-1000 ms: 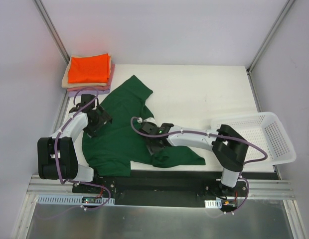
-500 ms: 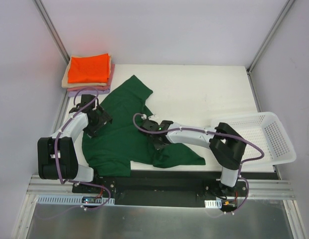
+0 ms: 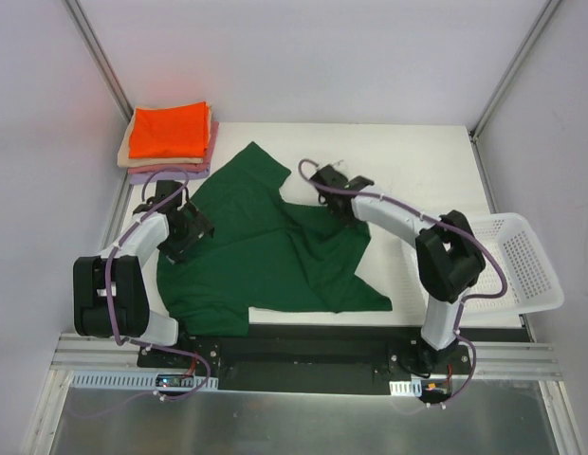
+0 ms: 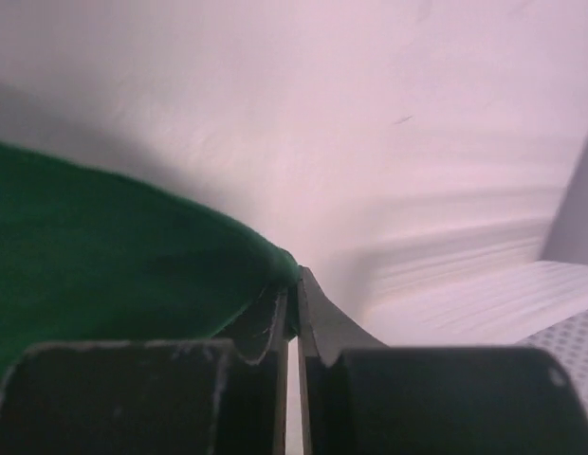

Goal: Fold and stack the t-shirts
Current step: Flatten out the tshirt

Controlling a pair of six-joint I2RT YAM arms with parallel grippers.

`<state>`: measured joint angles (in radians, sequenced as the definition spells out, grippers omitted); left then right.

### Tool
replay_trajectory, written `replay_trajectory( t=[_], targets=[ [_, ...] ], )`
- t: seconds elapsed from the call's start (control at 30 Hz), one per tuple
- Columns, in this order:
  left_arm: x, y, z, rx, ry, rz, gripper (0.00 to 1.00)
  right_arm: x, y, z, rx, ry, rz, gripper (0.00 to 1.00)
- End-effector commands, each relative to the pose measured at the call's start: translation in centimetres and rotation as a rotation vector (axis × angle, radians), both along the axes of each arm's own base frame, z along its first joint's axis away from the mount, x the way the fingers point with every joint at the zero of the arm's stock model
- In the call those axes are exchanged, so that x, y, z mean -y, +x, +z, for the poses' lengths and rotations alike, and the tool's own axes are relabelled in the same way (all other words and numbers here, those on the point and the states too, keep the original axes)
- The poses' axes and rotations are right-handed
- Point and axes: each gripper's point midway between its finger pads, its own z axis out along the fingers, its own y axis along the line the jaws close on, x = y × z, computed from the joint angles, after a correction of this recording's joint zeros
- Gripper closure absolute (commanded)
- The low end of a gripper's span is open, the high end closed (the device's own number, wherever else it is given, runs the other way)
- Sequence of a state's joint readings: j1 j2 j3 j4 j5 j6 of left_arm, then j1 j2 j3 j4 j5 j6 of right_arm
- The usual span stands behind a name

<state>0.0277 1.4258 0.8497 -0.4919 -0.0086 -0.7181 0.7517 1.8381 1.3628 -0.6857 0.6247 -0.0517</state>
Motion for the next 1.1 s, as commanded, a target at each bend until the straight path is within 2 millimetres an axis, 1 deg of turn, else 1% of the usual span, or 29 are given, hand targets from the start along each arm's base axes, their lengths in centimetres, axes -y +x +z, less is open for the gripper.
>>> replay_trajectory(
  t=[0.0, 0.03, 0.07, 0.1, 0.13, 0.17, 0.2, 0.23, 0.27, 0.3, 0.33, 0.37, 0.4, 0.43, 0.47, 0.5, 0.53, 0.57, 0.6, 0.63, 0.67, 0.7, 0.77, 0.87, 0.97, 1.0, 1.03, 1.07],
  targets=[
    [-0.1, 0.9, 0.8, 0.022, 0.003, -0.023, 0.01, 6.2, 8.2, 3.1, 0.074, -0.206, -0.015, 0.90],
    [-0.1, 1.2, 1.1, 0.034, 0.006, -0.031, 0.01, 7.2, 10.6, 3.9, 0.107, -0.215, -0.048, 0.88],
    [0.3, 1.3, 1.4, 0.042, -0.014, -0.041, 0.01, 9.2, 12.4, 4.0, 0.122, -0.248, -0.110, 0.88],
    [0.4, 1.4, 1.7, 0.052, -0.018, -0.046, 0.01, 11.5, 14.3, 4.8, 0.161, -0.270, -0.190, 0.82],
    [0.5, 1.5, 1.9, 0.061, -0.020, -0.049, 0.01, 12.7, 15.8, 5.5, 0.186, -0.289, -0.238, 0.71],
    [0.7, 1.6, 2.3, 0.072, -0.025, -0.058, 0.01, 13.8, 16.9, 5.8, 0.202, -0.305, -0.277, 0.41],
    [0.9, 1.7, 2.6, 0.083, -0.027, -0.072, 0.01, 14.3, 17.8, 6.6, 0.223, -0.307, -0.302, 0.32],
    [1.0, 1.7, 2.9, 0.093, -0.029, -0.086, 0.01, 14.4, 18.3, 7.0, 0.234, -0.300, -0.308, 0.20],
    [1.2, 1.7, 3.1, 0.099, -0.035, -0.094, 0.01, 14.1, 18.5, 7.6, 0.245, -0.288, -0.304, 0.09],
    [1.4, 1.7, 3.4, 0.110, -0.039, -0.101, 0.01, 13.6, 18.2, 7.9, 0.245, -0.265, -0.299, 0.07],
    [1.6, 1.7, 3.7, 0.121, -0.040, -0.106, 0.01, 12.9, 17.6, 8.5, 0.253, -0.229, -0.293, 0.05],
    [1.8, 1.9, 4.0, 0.132, -0.043, -0.114, 0.01, 12.1, 16.6, 8.7, 0.245, -0.180, -0.276, 0.04],
    [2.0, 2.0, 4.3, 0.141, -0.047, -0.123, 0.01, 11.2, 15.6, 8.4, 0.232, -0.112, -0.263, 0.01],
    [2.1, 2.3, 4.9, 0.160, -0.053, -0.125, 0.01, 9.8, 14.3, 8.0, 0.202, -0.016, -0.236, 0.03],
    [2.2, 2.9, 5.6, 0.180, -0.059, -0.122, 0.01, 8.2, 13.0, 7.3, 0.162, 0.103, -0.216, 0.04],
    [3.2, 3.2, 6.2, 0.197, -0.059, -0.155, 0.01, 6.9, 11.3, 6.5, 0.117, 0.207, -0.212, 0.04],
    [3.5, 3.9, 6.9, 0.215, -0.050, -0.171, 0.01, 5.4, 9.6, 5.8, 0.065, 0.311, -0.203, 0.04],
    [4.1, 4.5, 7.5, 0.229, -0.042, -0.195, 0.01, 3.5, 7.5, 4.2, -0.027, 0.429, -0.177, 0.04],
    [4.9, 5.5, 8.3, 0.249, -0.042, -0.223, 0.01, 2.2, 6.3, 3.9, -0.062, 0.510, -0.163, 0.04],
    [5.7, 6.2, 8.9, 0.264, -0.045, -0.250, 0.01, 1.0, 5.3, 3.1, -0.098, 0.576, -0.154, 0.04],
    [6.4, 6.9, 9.2, 0.267, -0.045, -0.272, 0.01, -0.2, 4.5, 2.8, -0.124, 0.640, -0.166, 0.04],
    [7.1, 7.8, 9.6, 0.277, -0.039, -0.301, 0.01, -0.9, 3.7, 2.2, -0.162, 0.675, -0.168, 0.04],
    [8.2, 9.5, 9.6, 0.275, -0.048, -0.343, 0.01, -1.9, 2.8, 1.0, -0.222, 0.688, -0.166, 0.04],
    [9.0, 11.9, 9.2, 0.267, -0.059, -0.376, 0.01, -1.6, 2.4, -0.8, -0.262, 0.645, -0.189, 0.04],
    [9.7, 13.8, 8.1, 0.250, -0.067, -0.407, 0.01, -1.3, 2.6, -2.6, -0.309, 0.609, -0.199, 0.04],
    [10.0, 14.4, 7.3, 0.233, -0.077, -0.423, 0.01, -1.1, 2.8, -3.0, -0.326, 0.606, -0.204, 0.04],
    [10.1, 14.9, 7.3, 0.236, -0.077, -0.430, 0.01, -1.0, 3.0, -3.6, -0.341, 0.601, -0.210, 0.04],
    [10.3, 15.5, 6.4, 0.218, -0.079, -0.435, 0.01, -0.8, 3.4, -3.9, -0.344, 0.598, -0.218, 0.04]
  ],
)
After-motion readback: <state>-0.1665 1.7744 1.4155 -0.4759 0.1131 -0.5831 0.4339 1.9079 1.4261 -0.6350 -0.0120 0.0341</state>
